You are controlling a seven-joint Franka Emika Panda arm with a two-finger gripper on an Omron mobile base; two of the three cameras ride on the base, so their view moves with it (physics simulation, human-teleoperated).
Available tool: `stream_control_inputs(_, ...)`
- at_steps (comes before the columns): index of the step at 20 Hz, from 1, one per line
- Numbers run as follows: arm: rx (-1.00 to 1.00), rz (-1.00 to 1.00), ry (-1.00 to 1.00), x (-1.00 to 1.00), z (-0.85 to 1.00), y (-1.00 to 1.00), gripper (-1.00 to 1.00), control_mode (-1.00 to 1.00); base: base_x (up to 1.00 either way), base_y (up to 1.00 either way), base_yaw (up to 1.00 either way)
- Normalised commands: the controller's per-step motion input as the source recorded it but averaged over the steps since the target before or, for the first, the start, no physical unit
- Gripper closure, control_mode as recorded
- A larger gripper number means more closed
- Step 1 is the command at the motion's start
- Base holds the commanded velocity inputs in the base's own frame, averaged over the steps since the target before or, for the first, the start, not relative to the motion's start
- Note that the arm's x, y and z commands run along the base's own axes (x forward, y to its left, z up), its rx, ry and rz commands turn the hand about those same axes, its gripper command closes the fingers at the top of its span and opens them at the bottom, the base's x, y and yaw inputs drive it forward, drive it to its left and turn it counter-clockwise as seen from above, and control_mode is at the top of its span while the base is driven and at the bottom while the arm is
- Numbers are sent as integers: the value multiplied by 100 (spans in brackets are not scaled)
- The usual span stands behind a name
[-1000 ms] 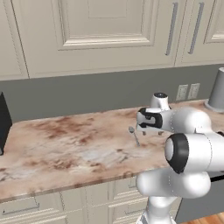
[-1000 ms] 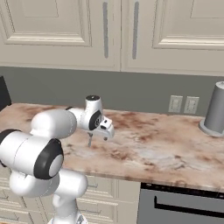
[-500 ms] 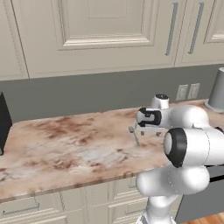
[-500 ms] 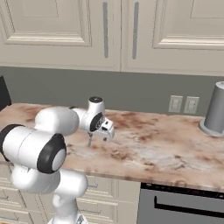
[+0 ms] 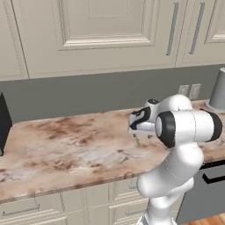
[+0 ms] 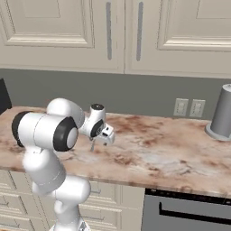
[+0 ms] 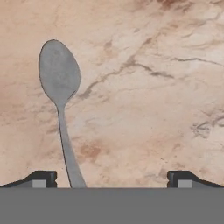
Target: Organize the utensils by type. Pick up the wooden spoons from the counter and place them in the open cabinet. Then pick up the metallic utensils from the counter and place them in the open drawer.
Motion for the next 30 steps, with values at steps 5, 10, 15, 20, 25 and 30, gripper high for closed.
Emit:
stream_control_inputs(5,0,0,0,32,-19,14,-100,-100,0,0,0)
stream_control_inputs(10,0,0,-5,36,-21,18,-100,-100,0,0,0)
stream_control_inputs(15,-1,0,-2,31,-13,18,-100,-100,0,0,0)
stream_control_inputs(20,-11,0,0,11,-29,10,-100,-100,0,0,0)
stream_control_inputs(25,-7,0,0,0,-35,7,100,-100,0,0,0)
stream_control_inputs(30,0,0,0,-11,-37,-3,100,-100,0,0,0)
